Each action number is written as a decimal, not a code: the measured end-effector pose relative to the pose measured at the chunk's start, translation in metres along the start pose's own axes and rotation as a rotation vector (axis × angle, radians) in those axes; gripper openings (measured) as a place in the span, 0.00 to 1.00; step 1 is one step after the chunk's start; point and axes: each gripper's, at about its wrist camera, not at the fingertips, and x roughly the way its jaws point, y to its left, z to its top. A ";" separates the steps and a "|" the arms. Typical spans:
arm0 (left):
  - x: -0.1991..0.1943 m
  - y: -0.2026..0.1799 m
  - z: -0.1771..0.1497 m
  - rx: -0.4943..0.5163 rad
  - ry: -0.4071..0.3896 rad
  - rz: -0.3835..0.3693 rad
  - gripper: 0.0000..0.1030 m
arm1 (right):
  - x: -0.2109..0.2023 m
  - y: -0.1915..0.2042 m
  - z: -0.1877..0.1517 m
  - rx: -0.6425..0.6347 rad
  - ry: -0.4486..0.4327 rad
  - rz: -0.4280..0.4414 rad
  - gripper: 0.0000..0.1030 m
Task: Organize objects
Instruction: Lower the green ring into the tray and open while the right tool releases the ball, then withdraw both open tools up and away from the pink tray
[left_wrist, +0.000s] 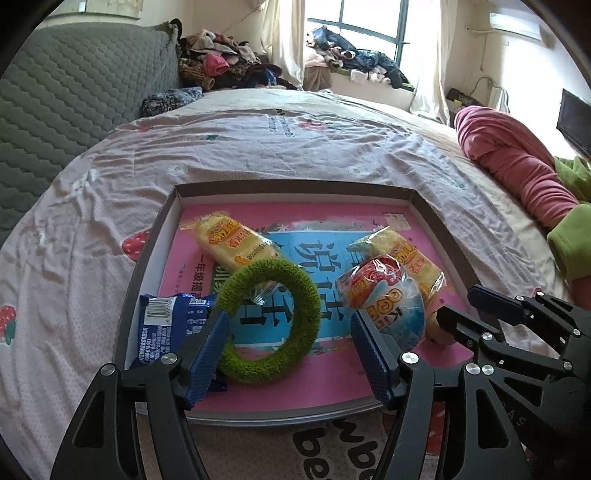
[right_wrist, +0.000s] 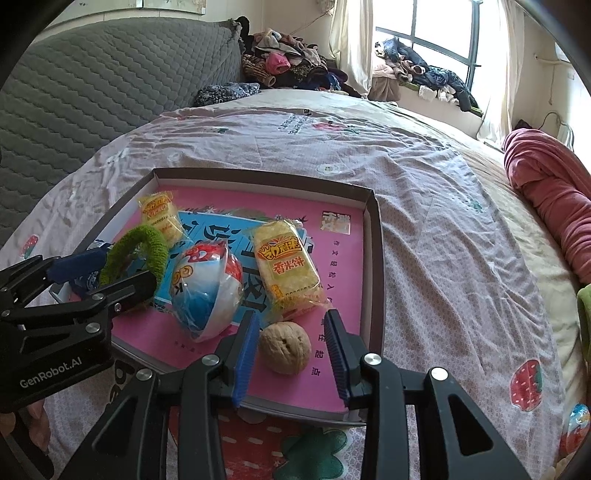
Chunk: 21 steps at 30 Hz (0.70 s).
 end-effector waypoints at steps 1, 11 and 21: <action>-0.001 0.000 0.000 0.000 -0.001 0.000 0.70 | 0.000 0.000 0.000 -0.001 -0.001 0.000 0.40; -0.012 -0.001 0.003 0.009 -0.032 0.011 0.75 | -0.007 0.001 0.002 0.004 -0.022 -0.003 0.54; -0.026 0.005 0.008 -0.009 -0.074 0.028 0.78 | -0.024 -0.003 0.006 0.018 -0.068 -0.036 0.67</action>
